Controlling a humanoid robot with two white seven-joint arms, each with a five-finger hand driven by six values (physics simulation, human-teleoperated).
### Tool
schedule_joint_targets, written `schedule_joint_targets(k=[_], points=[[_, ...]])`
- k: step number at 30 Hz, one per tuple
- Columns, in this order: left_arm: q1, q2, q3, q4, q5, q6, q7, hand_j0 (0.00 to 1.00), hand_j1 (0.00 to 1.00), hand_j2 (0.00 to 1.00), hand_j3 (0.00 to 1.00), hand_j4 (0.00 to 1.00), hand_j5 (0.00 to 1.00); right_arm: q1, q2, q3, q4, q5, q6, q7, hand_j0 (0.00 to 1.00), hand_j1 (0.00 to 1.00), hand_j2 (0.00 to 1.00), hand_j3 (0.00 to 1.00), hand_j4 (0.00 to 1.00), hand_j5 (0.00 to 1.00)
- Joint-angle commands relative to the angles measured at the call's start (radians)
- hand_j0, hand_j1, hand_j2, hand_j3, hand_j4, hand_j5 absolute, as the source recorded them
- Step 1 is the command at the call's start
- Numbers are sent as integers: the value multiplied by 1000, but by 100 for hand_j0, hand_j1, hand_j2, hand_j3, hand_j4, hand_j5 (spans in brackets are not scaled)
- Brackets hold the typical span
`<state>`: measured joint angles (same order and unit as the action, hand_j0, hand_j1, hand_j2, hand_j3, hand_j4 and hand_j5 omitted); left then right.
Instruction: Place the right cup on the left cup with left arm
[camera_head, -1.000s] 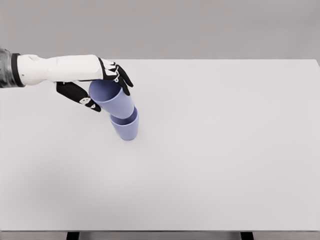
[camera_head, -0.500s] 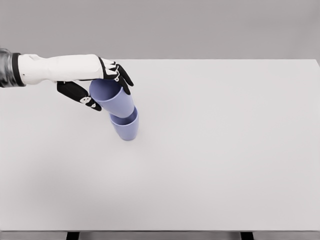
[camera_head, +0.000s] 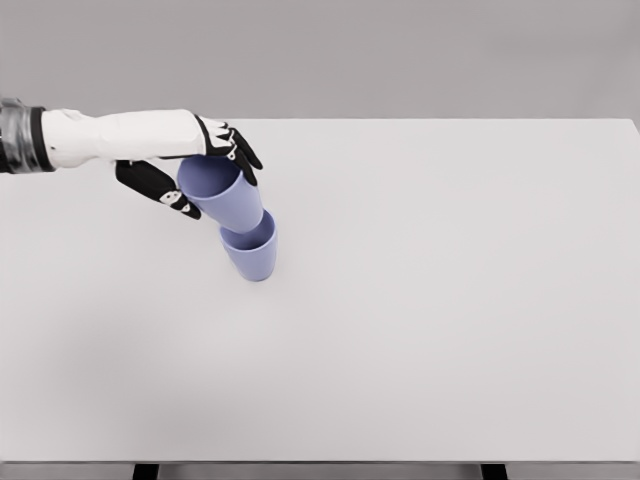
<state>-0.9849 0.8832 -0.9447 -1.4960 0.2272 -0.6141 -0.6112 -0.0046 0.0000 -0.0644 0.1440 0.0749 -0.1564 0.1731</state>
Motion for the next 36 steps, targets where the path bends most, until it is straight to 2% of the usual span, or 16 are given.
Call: schedule_joint_targets(k=[1,30,32,33,35,36], points=[[0,-9,0,-1,7,3,0,64,64,64,64,64,64,0,0,0,0,0,0,0,100,100,100,100,100,100],[23,-35,0,20,-32,3,0,65,65,65,65,65,65,0,0,0,0,0,0,0,100,100,100,100,100,100],[25,-35,0,20,-35,3,0,70,70,70,70,70,70,0,0,0,0,0,0,0,100,100,100,100,100,100],[25,-35,0,22,-35,3,0,80,80,80,80,80,80,0,0,0,0,0,0,0,100,100,100,100,100,100],[25,-33,0,20,-35,3,0,87,87,87,87,87,87,0,0,0,0,0,0,0,100,100,100,100,100,100],[25,-33,0,20,-35,3,0,88,88,88,88,88,88,0,0,0,0,0,0,0,100,100,100,100,100,100]])
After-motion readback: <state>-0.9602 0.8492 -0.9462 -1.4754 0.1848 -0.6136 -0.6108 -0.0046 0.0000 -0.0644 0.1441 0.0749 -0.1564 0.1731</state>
